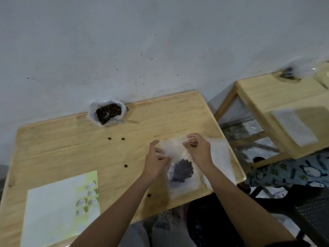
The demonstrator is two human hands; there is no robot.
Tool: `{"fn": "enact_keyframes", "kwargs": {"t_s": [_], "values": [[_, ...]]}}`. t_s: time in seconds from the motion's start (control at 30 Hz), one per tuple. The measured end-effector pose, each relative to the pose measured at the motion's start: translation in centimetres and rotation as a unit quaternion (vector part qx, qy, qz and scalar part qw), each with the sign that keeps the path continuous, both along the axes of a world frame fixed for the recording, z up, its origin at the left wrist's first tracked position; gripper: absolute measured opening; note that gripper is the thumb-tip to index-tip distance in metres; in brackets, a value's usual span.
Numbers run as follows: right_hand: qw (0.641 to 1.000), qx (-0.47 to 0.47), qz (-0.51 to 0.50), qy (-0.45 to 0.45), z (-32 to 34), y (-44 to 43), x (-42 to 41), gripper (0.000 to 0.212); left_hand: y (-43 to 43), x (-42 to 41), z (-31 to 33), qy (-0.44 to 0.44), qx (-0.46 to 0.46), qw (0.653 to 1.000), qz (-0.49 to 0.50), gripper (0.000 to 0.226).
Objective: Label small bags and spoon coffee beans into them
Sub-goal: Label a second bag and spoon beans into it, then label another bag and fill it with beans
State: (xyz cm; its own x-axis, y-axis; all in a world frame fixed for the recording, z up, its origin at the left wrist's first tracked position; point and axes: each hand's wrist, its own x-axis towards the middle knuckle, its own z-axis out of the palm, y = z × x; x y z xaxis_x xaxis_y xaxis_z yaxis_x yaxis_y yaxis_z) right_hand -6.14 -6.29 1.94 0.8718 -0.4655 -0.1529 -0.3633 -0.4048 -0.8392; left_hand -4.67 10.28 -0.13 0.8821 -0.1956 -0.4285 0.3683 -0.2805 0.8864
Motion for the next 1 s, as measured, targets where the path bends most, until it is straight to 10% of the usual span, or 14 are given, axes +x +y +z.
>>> {"fn": "enact_keyframes", "kwargs": {"t_s": [0.43,0.67,1.0], "values": [[0.987,-0.083,0.114,0.076,-2.1,0.6,0.5,0.036,0.0,-0.8,-0.1,-0.1,0.189,0.976,-0.049,0.084],[0.994,-0.103,0.009,0.022,0.2,-5.0,-1.0,0.024,-5.4,0.6,2.0,-0.224,0.153,0.955,-0.119,0.065],[0.97,-0.145,0.001,0.197,-1.2,-11.4,-7.6,0.056,-13.3,-2.5,-0.4,-0.109,0.175,0.943,-0.261,0.08]]}}
